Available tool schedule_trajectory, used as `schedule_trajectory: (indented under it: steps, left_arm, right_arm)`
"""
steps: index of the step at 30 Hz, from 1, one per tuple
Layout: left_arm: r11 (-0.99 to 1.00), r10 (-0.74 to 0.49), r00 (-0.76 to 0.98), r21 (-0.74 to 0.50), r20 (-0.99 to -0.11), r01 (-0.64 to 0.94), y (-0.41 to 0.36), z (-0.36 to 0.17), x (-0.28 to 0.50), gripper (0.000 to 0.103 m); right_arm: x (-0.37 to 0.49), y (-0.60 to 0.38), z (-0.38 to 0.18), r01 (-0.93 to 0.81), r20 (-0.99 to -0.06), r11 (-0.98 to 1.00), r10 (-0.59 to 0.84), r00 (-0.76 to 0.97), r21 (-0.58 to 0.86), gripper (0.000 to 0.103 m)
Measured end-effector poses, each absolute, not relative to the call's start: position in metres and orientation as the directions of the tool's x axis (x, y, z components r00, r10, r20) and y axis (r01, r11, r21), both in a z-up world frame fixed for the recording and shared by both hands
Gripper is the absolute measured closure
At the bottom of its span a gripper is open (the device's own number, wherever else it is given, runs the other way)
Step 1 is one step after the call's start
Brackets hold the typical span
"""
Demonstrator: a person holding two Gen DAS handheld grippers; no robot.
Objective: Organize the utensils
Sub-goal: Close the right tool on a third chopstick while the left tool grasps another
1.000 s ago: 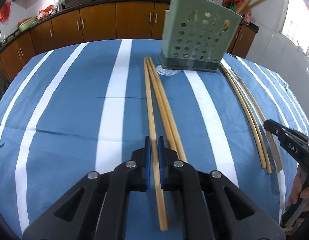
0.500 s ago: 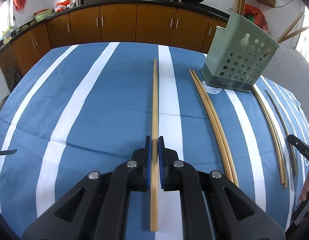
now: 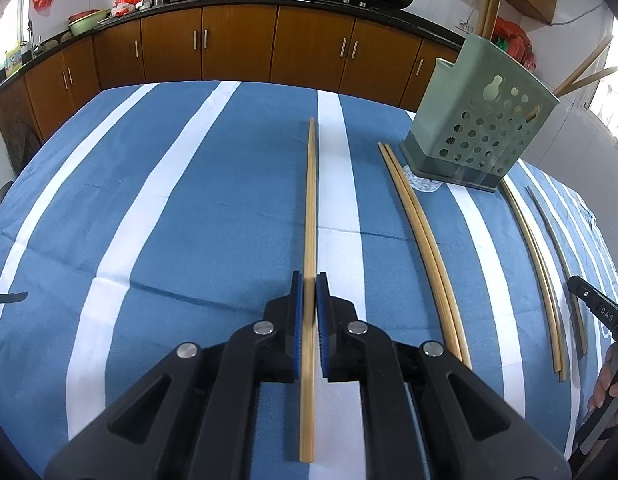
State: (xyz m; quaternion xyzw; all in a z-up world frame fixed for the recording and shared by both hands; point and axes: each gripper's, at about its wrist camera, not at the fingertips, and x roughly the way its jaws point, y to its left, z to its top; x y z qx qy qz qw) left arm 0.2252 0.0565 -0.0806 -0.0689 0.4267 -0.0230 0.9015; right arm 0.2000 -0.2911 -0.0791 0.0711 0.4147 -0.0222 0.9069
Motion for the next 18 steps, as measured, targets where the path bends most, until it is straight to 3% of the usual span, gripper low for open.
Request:
schedule_trajectory:
  steps: [18]
  left_arm:
    - [0.989, -0.103, 0.635, -0.148, -0.765, -0.018, 0.0559, -0.0804, 0.2254, 0.094]
  right_arm:
    - [0.1992, -0.2905, -0.0793, 0.1, -0.755, 0.988, 0.02, 0.655, 0.114, 0.095]
